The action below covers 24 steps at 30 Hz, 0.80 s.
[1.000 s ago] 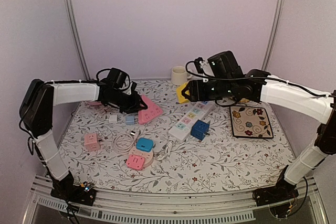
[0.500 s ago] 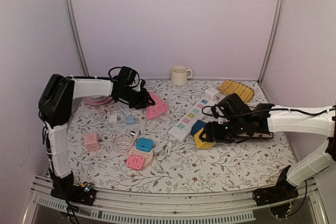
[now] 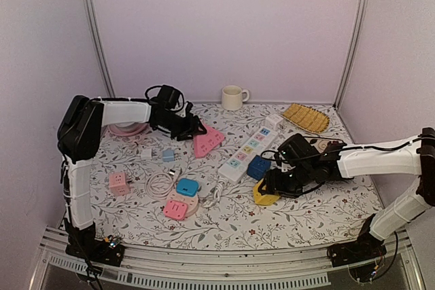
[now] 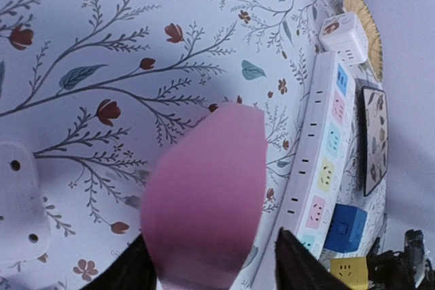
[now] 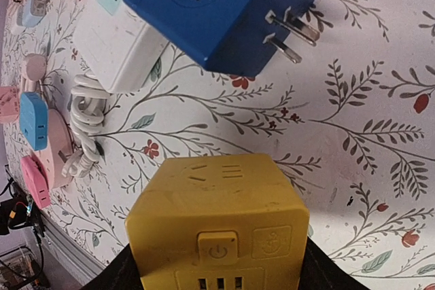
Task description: Pull the plug off the socket
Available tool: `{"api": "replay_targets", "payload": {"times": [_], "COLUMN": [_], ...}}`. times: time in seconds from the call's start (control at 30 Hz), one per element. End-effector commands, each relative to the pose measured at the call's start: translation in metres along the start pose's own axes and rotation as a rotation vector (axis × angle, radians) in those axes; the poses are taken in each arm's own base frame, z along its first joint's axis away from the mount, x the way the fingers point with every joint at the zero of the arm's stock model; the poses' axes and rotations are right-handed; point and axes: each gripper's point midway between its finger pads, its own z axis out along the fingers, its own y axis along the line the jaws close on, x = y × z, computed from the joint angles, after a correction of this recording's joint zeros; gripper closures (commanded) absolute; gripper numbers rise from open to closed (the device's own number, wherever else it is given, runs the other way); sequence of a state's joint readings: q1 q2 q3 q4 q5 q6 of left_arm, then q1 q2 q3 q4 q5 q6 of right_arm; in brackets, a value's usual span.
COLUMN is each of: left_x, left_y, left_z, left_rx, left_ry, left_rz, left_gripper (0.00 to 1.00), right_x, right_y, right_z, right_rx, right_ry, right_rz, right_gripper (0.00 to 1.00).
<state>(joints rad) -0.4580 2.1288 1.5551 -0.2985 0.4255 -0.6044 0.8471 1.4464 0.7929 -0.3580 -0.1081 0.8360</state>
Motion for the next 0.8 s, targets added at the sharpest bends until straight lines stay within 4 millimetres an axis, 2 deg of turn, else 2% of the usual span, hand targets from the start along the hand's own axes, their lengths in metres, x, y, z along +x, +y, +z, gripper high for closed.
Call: {"api": "replay_targets", "payload": {"times": [0.0,0.1,0.27,0.4,0.43,0.47,0.77], "left_x": [-0.010,-0.014,-0.022,-0.022,-0.019,-0.020,0.015], "left_y": [-0.008,-0.011,-0.019,-0.022,-0.019,-0.027,-0.026], "left_z": [-0.007,-0.013,-0.031,-0.050,-0.052,-0.067,-0.122], "left_rx": [-0.009,-0.018,-0.034,-0.055,-0.065,-0.060,-0.075], "left_ry": [-0.015,-0.027,-0.067,-0.095,-0.095,-0.120,-0.171], "left_rz": [0.037,0.054,0.086,0.104,0.106,0.118,0.143], "left_gripper": [0.30,0.16,0.07,0.04,0.04,0.03,0.03], "right_x": [-0.003,-0.005,-0.009,-0.015,-0.015,-0.017,-0.030], "right_y": [-0.002,-0.003,-0.011,-0.020,-0.023,-0.024,-0.026], "right_z": [0.013,0.019,0.016,0.011,0.009,0.008,-0.004], "right_rx": [0.006,0.027,0.073,0.139,0.158,0.171,0.249], "right_ry": [0.023,0.039,0.026,0.009,0.008,0.005,-0.021], "right_rz": [0.043,0.050,0.050,0.046,0.044,0.039,0.011], "right_gripper": [0.94,0.91,0.82,0.64,0.62,0.60,0.31]}}
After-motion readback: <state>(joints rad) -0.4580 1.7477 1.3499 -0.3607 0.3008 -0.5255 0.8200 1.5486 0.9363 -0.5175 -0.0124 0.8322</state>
